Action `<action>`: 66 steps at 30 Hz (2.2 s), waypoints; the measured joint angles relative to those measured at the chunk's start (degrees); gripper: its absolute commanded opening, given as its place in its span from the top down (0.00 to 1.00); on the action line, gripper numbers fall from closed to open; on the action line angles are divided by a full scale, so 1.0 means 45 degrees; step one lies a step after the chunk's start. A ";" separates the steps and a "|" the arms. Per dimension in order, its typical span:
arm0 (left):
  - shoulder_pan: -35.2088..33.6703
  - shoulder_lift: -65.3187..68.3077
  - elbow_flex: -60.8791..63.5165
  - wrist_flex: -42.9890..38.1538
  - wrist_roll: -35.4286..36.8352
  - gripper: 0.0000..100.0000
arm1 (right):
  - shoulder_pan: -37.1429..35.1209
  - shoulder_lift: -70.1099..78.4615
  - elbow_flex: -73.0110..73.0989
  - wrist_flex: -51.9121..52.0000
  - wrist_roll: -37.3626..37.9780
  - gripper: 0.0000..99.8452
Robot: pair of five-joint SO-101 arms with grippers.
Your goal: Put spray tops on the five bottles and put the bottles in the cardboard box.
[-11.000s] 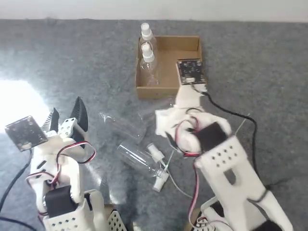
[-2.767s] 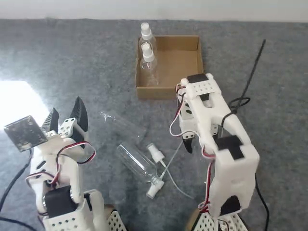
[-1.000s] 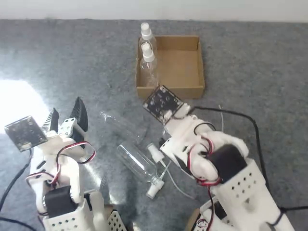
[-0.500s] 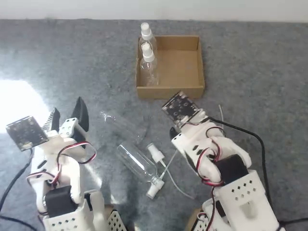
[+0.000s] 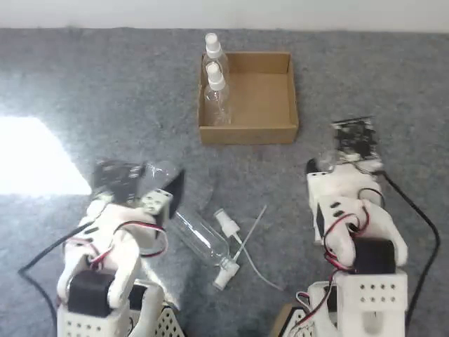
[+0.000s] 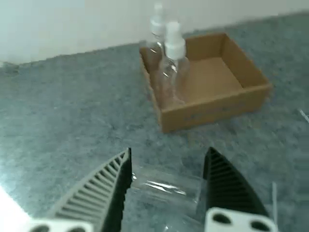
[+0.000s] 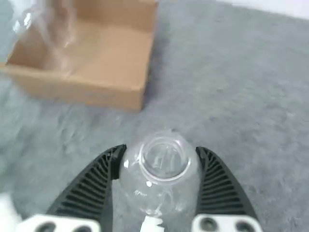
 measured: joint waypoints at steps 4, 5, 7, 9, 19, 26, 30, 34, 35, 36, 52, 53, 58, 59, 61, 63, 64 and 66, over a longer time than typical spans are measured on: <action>0.1250 0.2813 -0.1172 0.0508 0.0098 0.77 | 0.0645 -0.0625 0.0000 0.0000 -0.0352 0.91; 0.1426 0.3458 -0.1465 0.0527 0.0371 0.77 | 0.0703 -0.0703 0.0000 0.0000 -0.0352 0.91; 0.1836 0.4610 -0.1954 0.0606 0.0938 0.77 | 0.0703 -0.0762 0.0000 0.0000 -0.0371 0.91; 0.2286 0.5646 -0.2364 0.0762 0.1485 0.77 | 0.0664 -0.0762 0.0000 0.0000 -0.0391 0.91; 0.4278 0.9123 -0.2872 0.0957 0.3829 0.77 | 0.0684 -0.0762 0.0000 0.0000 -0.0391 0.91; 0.4845 1.1175 -0.3556 0.0957 0.5079 0.77 | 0.0723 -0.0762 0.0000 0.0000 -0.0391 0.91; 0.5001 1.2894 -0.4005 0.0957 0.5158 0.77 | 0.0723 -0.0762 0.0000 0.0000 -0.0391 0.91; 0.5001 1.4652 -0.4571 0.0957 0.5236 0.77 | 0.0723 -0.0762 0.0000 0.0000 -0.0391 0.91; 0.5040 1.5082 -0.4728 0.0957 0.5255 0.77 | 0.0762 -0.0762 0.0000 0.0000 -0.0391 0.91; 0.5040 1.5473 -0.4845 0.0957 0.5372 0.77 | 0.0781 -0.0762 0.0000 0.0000 -0.0391 0.91; 0.5060 1.9575 -0.6271 0.0000 0.5626 0.85 | 0.0762 -0.0762 0.0000 0.0000 -0.0391 0.91; 0.5060 1.9595 -0.6291 -0.0117 0.5626 0.89 | 0.0762 -0.0762 0.0000 0.0000 -0.0391 0.91; 0.5079 1.9634 -0.6330 -0.0586 0.5646 0.97 | 0.0762 -0.0762 0.0000 0.0000 -0.0391 0.91; 0.5079 1.9634 -0.6330 -0.0606 0.5646 0.97 | 0.0762 -0.0762 0.0000 0.0000 -0.0391 0.91; 0.5079 1.9634 -0.6330 -0.0606 0.5665 0.97 | 0.0762 -0.0762 0.0000 0.0000 -0.0391 0.91; 0.5079 1.9634 -0.6330 -0.0606 0.5646 0.97 | 0.0762 -0.0762 0.0000 0.0000 -0.0391 0.91; 0.5079 1.9634 -0.6388 -0.0606 0.5646 0.97 | 0.0762 -0.0762 0.0000 0.0000 -0.0391 0.91; 0.5021 1.9634 -0.6681 -0.0606 0.5626 0.98 | 0.0762 -0.0762 0.0000 0.0000 -0.0391 0.91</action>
